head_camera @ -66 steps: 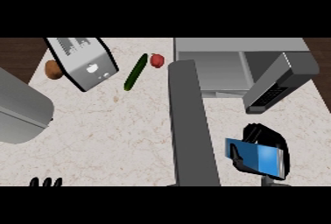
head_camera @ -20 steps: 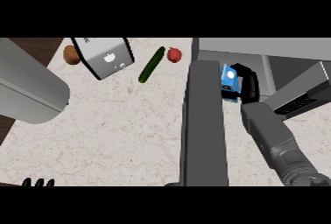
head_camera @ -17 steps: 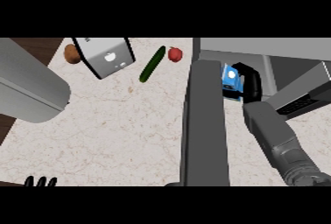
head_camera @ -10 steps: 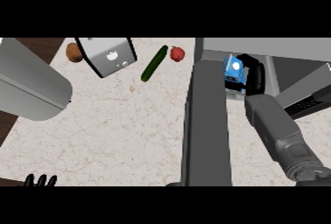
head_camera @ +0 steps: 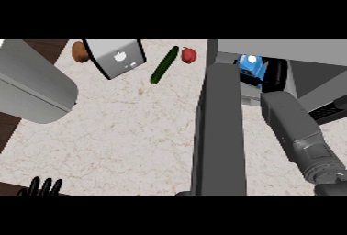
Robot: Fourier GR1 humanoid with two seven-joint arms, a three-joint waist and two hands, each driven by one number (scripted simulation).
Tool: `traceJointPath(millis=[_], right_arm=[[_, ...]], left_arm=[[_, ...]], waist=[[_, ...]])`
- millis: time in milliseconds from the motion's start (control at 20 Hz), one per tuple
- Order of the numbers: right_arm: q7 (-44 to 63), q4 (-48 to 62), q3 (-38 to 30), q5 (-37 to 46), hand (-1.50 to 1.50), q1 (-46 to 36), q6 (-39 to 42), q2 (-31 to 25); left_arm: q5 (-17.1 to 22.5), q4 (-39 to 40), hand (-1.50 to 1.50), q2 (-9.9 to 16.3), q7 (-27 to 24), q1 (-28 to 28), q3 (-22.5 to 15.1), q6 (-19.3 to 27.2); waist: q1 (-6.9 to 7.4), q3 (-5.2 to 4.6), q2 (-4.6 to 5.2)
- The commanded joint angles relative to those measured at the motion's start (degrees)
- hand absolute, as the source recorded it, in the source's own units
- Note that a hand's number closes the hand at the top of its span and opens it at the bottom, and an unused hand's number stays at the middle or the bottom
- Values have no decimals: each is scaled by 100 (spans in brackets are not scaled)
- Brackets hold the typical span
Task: Pick up the milk, place it into the microwave and close the microwave
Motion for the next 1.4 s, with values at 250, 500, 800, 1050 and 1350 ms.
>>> traceJointPath(millis=[250, 500, 800, 1050, 1350], right_arm=[[-152, 83, -58, 127, 150, -133, -872, -12], [1564, 983, 489, 785, -150, 478, -2388, -514], [1494, 915, 1067, 1337, -150, 76, -1280, -111], [1407, 861, 1098, 1364, -150, -75, -996, 317], [1368, 868, 1123, 1386, -150, -254, -432, 413]], left_arm=[[51, 149, -150, 82, 26, -153, 90, -91], [-57, 46, -150, 37, 10, -145, -28, -58], [-97, 185, -150, 80, 60, -370, 13, -68], [-119, 214, -150, 126, 79, -389, 20, -102], [-147, 373, -150, -48, 22, -481, -4, 17]], waist=[[121, 0, 42], [311, -62, 187], [367, 8, 78], [339, 21, 67], [271, 9, 50]])
